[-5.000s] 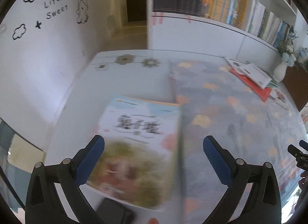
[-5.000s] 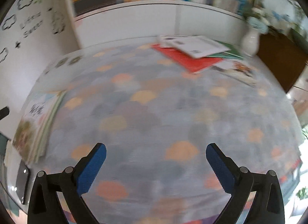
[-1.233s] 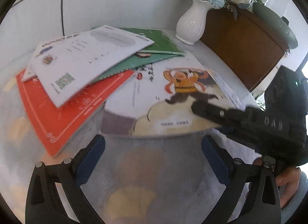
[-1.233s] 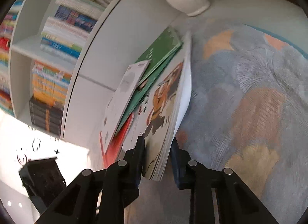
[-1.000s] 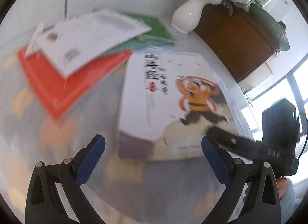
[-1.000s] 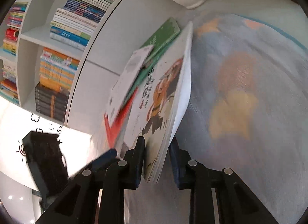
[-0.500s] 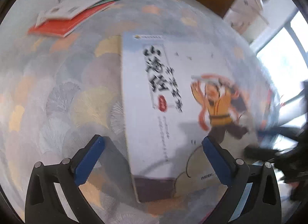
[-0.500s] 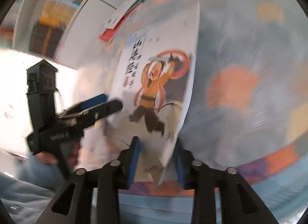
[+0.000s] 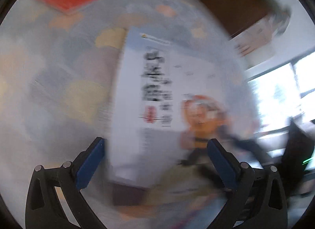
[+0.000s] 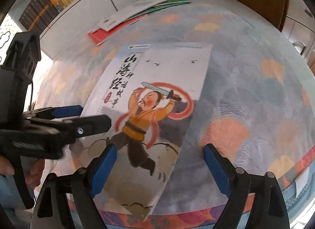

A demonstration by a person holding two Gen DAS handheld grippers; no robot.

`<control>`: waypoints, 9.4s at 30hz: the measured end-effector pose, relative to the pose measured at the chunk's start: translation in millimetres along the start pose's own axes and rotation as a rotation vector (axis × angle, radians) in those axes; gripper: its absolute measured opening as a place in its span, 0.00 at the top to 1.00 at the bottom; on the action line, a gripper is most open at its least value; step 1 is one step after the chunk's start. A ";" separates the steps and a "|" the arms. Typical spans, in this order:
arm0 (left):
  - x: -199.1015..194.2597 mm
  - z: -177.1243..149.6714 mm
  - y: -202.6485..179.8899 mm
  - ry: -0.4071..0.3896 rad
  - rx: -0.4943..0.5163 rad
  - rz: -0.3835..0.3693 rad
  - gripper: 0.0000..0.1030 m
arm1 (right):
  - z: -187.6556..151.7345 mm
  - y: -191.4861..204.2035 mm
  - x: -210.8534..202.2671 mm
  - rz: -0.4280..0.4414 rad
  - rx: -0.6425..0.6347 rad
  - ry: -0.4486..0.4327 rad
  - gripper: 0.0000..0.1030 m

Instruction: Organize books

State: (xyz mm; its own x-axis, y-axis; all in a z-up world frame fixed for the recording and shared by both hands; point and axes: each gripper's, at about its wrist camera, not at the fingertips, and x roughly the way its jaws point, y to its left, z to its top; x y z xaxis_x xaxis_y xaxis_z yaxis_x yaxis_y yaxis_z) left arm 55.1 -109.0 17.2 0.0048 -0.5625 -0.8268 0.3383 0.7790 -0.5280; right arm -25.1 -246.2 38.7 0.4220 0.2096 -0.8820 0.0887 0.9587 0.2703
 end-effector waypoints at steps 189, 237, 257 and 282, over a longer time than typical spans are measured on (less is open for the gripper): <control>-286.0 -242.5 260.2 -0.295 -0.180 0.445 0.27 | -91.6 337.7 48.6 0.422 -0.091 -0.023 0.00; -370.6 -201.5 72.8 -0.544 -0.482 0.913 0.26 | 25.7 -206.6 -345.1 -0.210 0.253 -0.525 0.00; -435.3 -165.2 24.7 -0.683 -0.474 0.535 0.26 | 90.7 -151.8 -441.9 0.068 0.118 -0.665 0.00; -120.2 71.7 25.3 -0.436 -0.021 0.582 0.26 | 228.7 72.6 -52.4 -0.075 -0.485 -0.442 0.00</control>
State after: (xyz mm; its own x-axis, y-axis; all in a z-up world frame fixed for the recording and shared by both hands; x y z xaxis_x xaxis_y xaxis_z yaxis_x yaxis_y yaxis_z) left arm 130.5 -41.6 117.2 0.5543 -0.1115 -0.8248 0.1486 0.9883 -0.0338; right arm 165.6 -231.7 192.9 0.7705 0.1393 -0.6220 -0.2407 0.9672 -0.0816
